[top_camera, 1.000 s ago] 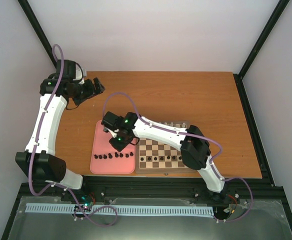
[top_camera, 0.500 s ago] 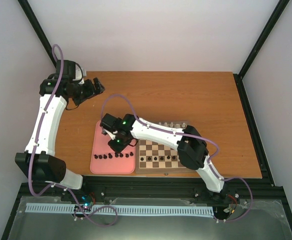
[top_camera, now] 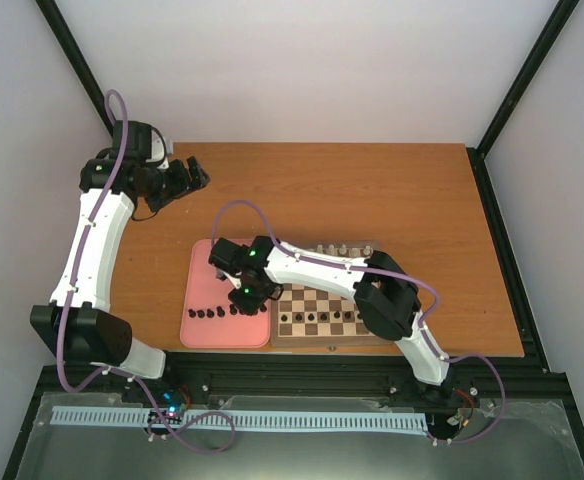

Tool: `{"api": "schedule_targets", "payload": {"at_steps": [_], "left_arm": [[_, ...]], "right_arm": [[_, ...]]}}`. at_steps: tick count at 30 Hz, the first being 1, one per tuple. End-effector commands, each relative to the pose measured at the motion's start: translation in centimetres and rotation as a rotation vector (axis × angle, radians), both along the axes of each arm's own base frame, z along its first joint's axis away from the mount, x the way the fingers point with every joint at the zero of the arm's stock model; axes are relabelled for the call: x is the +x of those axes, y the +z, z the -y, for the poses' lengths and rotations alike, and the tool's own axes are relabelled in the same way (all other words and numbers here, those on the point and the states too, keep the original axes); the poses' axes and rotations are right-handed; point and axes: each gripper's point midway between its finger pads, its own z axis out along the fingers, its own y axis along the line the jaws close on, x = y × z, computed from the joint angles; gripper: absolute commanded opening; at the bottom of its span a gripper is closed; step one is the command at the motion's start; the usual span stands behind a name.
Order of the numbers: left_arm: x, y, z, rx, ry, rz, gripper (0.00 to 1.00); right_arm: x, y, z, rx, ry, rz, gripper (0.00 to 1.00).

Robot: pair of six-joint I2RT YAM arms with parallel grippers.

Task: Set up the chess pieces on the board
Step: Pick up the chess piece from the storage box.

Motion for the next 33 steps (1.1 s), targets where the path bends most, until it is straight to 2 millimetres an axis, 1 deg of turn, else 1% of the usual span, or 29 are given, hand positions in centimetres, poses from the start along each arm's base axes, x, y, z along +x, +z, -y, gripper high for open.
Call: {"api": "schedule_targets", "payload": {"at_steps": [1,6,10,18,23,27,33], "left_arm": [[0.2,0.8,0.2,0.002,-0.011,0.032,1.0],[0.4,0.8,0.1,0.01,-0.011,0.034,1.0],[0.4,0.9,0.0,0.015,-0.008,0.036,1.0],[0.4,0.6,0.0,0.016,-0.009,0.028,1.0],[0.3,0.6,0.0,0.019,-0.009,0.03,1.0],[0.3,0.6,-0.1,0.022,-0.006,0.029,1.0],[0.4,0.6,-0.1,0.02,-0.007,0.026,1.0]], "right_arm": [[-0.1,1.5,-0.3,0.02,0.019,0.024,0.38],[0.0,1.0,-0.3,-0.005,0.036,0.026,0.38],[0.3,1.5,-0.6,0.008,0.045,0.045,0.38],[-0.3,0.5,-0.9,0.002,0.074,0.0,0.37],[0.0,-0.2,0.0,-0.053,0.065,0.012,0.37],[0.3,0.1,0.5,-0.069,0.071,0.037,0.37],[0.4,-0.4,1.0,-0.096,0.085,0.046,0.37]]}}
